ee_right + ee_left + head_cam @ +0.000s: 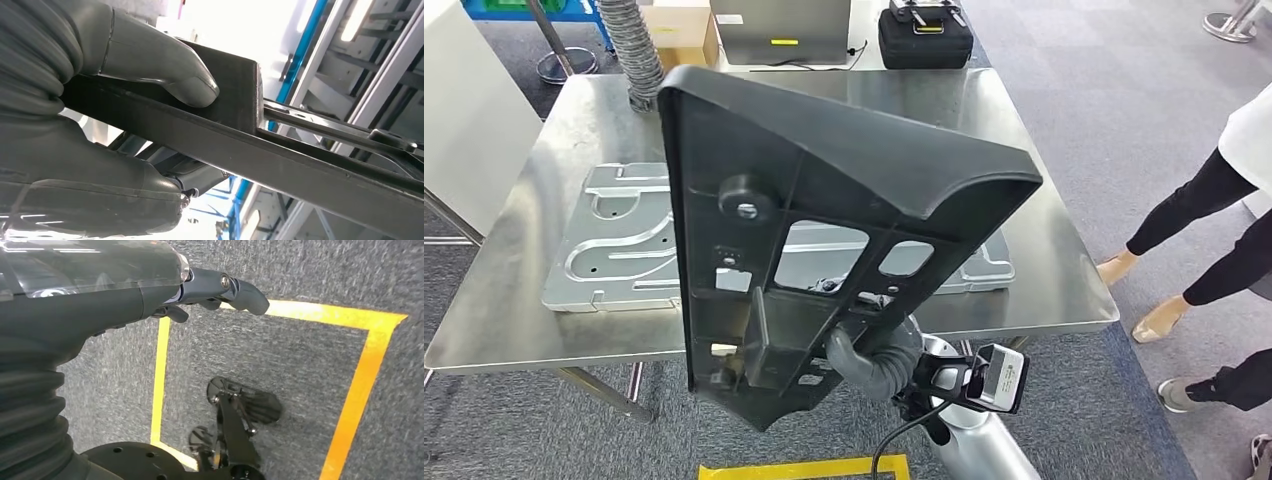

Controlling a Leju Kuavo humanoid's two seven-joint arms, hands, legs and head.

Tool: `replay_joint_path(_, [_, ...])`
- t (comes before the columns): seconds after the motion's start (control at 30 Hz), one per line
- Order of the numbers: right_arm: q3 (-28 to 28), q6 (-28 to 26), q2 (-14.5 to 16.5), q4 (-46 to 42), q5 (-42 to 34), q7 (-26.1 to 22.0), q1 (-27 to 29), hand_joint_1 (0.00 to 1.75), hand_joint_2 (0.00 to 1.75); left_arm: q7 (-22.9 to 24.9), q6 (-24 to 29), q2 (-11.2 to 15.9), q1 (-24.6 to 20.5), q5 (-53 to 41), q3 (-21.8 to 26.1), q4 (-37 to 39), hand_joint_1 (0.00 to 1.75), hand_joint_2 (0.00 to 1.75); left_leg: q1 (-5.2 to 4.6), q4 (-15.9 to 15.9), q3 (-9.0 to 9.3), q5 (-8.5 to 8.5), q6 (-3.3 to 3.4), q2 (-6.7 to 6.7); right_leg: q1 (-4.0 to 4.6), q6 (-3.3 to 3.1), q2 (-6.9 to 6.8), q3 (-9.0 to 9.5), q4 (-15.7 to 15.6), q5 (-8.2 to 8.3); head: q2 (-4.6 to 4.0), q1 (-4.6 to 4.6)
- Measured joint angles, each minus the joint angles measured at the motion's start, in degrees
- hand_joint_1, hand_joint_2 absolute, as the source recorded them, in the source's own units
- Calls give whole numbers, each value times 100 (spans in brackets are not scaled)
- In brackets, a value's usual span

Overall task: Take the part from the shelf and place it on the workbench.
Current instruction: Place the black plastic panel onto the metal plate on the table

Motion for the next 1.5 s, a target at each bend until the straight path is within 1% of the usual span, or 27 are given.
replay_joint_path(0.07, [-127, -44, -1, -95, 32, -1, -76, 175, 175, -35, -13, -12, 0, -5, 15, 2, 0, 175, -35, -8, 75, -60, -2, -10, 77, -181, 0, 259, -765, 449, 0, 0])
replay_joint_path(0.13, [-285, -51, -3, -172, 0, -1, -215, 175, 175, -60, -31, -30, -10, -20, 35, 4, 0, 175, -35, -21, 94, -94, -34, -6, 136, -283, -5, 380, -1114, 557, 0, 3])
replay_joint_path(0.17, [-381, -42, -4, -196, -47, -1, -302, 175, 175, -69, -41, -34, -22, -36, 49, 4, 0, 175, -38, -34, 104, -100, -60, -1, 145, -290, -4, 387, -1151, 550, 0, 3])
replay_joint_path(0.23, [-609, -25, -8, -235, -165, 3, -505, 175, 175, -82, -55, -31, -32, -66, 80, 4, 0, 175, -36, -31, 123, -135, -108, 15, 103, -270, -1, 458, -1268, 577, 0, 4])
replay_joint_path(0.3, [-813, -18, -14, -264, -258, 6, -729, 175, 175, -92, -71, -33, -37, -79, 104, 4, 0, 175, -34, 288, 5, -328, -159, 21, 43, -245, -13, 563, -1404, 606, 0, 3])
replay_joint_path(0.37, [-963, -14, -22, -273, -320, 9, -917, 175, 175, -97, -83, -38, -36, -80, 124, 4, 0, 175, 8, 1018, -366, -651, -221, 21, 31, -236, -21, 605, -1429, 592, 0, 2])
replay_joint_path(0.4, [-1022, -17, -28, -274, -336, 14, -977, 175, 175, -98, -84, -39, -33, -81, 132, 4, 0, 175, 30, 1342, -557, -746, -254, 22, 24, -228, -21, 613, -1424, 579, 0, 2])
replay_joint_path(0.43, [-1070, -23, -35, -274, -347, 24, -1013, 175, 175, -98, -84, -38, -29, -81, 139, 4, 0, 175, 51, 1498, -674, -738, -284, 23, 16, -217, -21, 621, -1415, 562, 0, 2])
replay_joint_path(0.47, [-1107, -34, -40, -274, -350, 40, -1040, 175, 175, -98, -84, -38, -27, -81, 144, 4, 0, 175, 68, 1410, -673, -603, -309, 25, 3, -200, -19, 632, -1398, 541, 0, 3])
replay_joint_path(0.53, [-1164, -80, -47, -273, -350, 95, -1097, 175, 175, -98, -81, -38, -28, -81, 149, 4, 0, 175, 103, 703, -397, -152, -349, 35, -24, -145, -14, 657, -1336, 476, 0, 3])
replay_joint_path(0.6, [-1211, -155, -48, -261, -335, 166, -1186, 175, 175, -98, -77, -44, -36, -81, 154, 4, 0, 175, 109, 108, -146, 88, -324, 32, -14, -75, -5, 638, -1246, 415, 0, 2])
replay_joint_path(0.77, [-1348, -505, -49, 28, -116, 410, -1445, 175, 175, -103, -72, -47, -44, -79, 215, 4, 0, 175, 101, -10, -126, 117, -133, 12, -21, 45, 5, 553, -1104, 326, 0, 4])
replay_joint_path(0.8, [-1380, -616, -49, 144, -9, 449, -1514, 175, 175, -113, -71, -46, -47, -79, 234, 4, 0, 175, 109, -19, -126, 127, -102, 13, -33, 75, 3, 459, -898, 204, 0, 4])
replay_joint_path(0.87, [-1420, -856, -50, 387, 254, 503, -1638, 175, 175, -133, -76, -45, -50, -84, 265, 4, 0, 175, 107, -20, -134, 129, -70, 16, -50, 123, -3, 112, -180, -138, 0, 4])
replay_joint_path(0.93, [-1434, -1230, -50, 675, 649, 615, -1729, 175, 175, -146, -90, -45, -48, -98, 285, 4, 0, 175, 104, -19, -135, 127, -63, 14, -55, 142, -4, -224, 457, -324, 0, 4])
replay_joint_path(0.97, [-1436, -1500, -50, 832, 937, 715, -1780, 175, 175, -150, -96, -45, -48, -107, 292, 4, 0, 175, 103, -19, -133, 126, -63, 10, -55, 134, -5, -262, 496, -264, 0, 4])
replay_joint_path(1.0, [-1433, -1823, -50, 993, 1297, 852, -1855, 175, 175, -155, -103, -45, -49, -116, 298, 4, 0, 175, 100, -19, -128, 125, -64, 4, -53, 113, -4, -177, 279, -94, 0, 4])
replay_joint_path(1.03, [-1423, -2190, -50, 1166, 1743, 1021, -1957, 175, 175, -162, -109, -45, -51, -124, 302, 4, 0, 175, 96, -19, -121, 124, -68, -3, -48, 77, -4, 4, -123, 134, 0, 4])
replay_joint_path(1.1, [-1363, -3002, -51, 1549, 2765, 1431, -2233, 175, 175, -176, -126, -45, -57, -148, 313, 4, 0, 175, 79, -19, -123, 122, -96, -9, -18, 9, -5, 366, -914, 439, 0, 4])
replay_joint_path(1.13, [-1308, -3374, -52, 1763, 3284, 1637, -2382, 175, 175, -179, -132, -44, -60, -165, 321, 4, 0, 175, 73, -20, -130, 123, -122, -8, 0, -12, -5, 453, -1118, 490, 0, 4])
replay_joint_path(1.2, [-1160, -4005, -56, 2217, 4305, 2041, -2663, 175, 175, -178, -138, -40, -65, -208, 340, 4, 0, 175, 69, -42, -133, 131, -191, -3, 23, -36, -2, 468, -1203, 495, 0, 4])
replay_joint_path(1.27, [-988, -4446, -54, 2669, 5285, 2426, -2921, 175, 175, -177, -134, -33, -71, -243, 355, 3, 0, 175, 70, -2, -145, 87, -250, 7, -8, -85, -7, 498, -1263, 523, 0, 4])
replay_joint_path(1.33, [-794, -4726, -42, 3110, 6134, 2778, -3177, 175, 175, -182, -131, -27, -79, -272, 371, 2, 0, 175, 70, 409, -332, -151, -284, 14, -36, -140, -19, 533, -1319, 546, 0, 4])
replay_joint_path(1.4, [-599, -4887, -22, 3520, 6845, 3078, -3390, 175, 175, -193, -133, -26, -77, -304, 384, 2, 0, 175, 74, 1170, -714, -481, -309, 16, -18, -173, -21, 539, -1321, 536, 0, 4])
replay_joint_path(1.43, [-509, -4929, -6, 3717, 7168, 3208, -3474, 175, 175, -198, -136, -25, -73, -321, 386, 2, 0, 175, 76, 1453, -871, -552, -319, 17, -9, -181, -21, 543, -1318, 530, 0, 4])
replay_joint_path(1.47, [-426, -4951, 16, 3915, 7474, 3326, -3551, 175, 175, -202, -139, -24, -70, -338, 388, 2, 0, 175, 77, 1543, -942, -513, -325, 18, -1, -184, -20, 550, -1314, 522, 0, 3])
replay_joint_path(1.5, [-354, -4960, 42, 4099, 7744, 3424, -3622, 175, 175, -203, -142, -21, -68, -353, 389, 2, 0, 175, 77, 1395, -895, -364, -324, 19, 3, -183, -19, 560, -1308, 510, 0, 3])
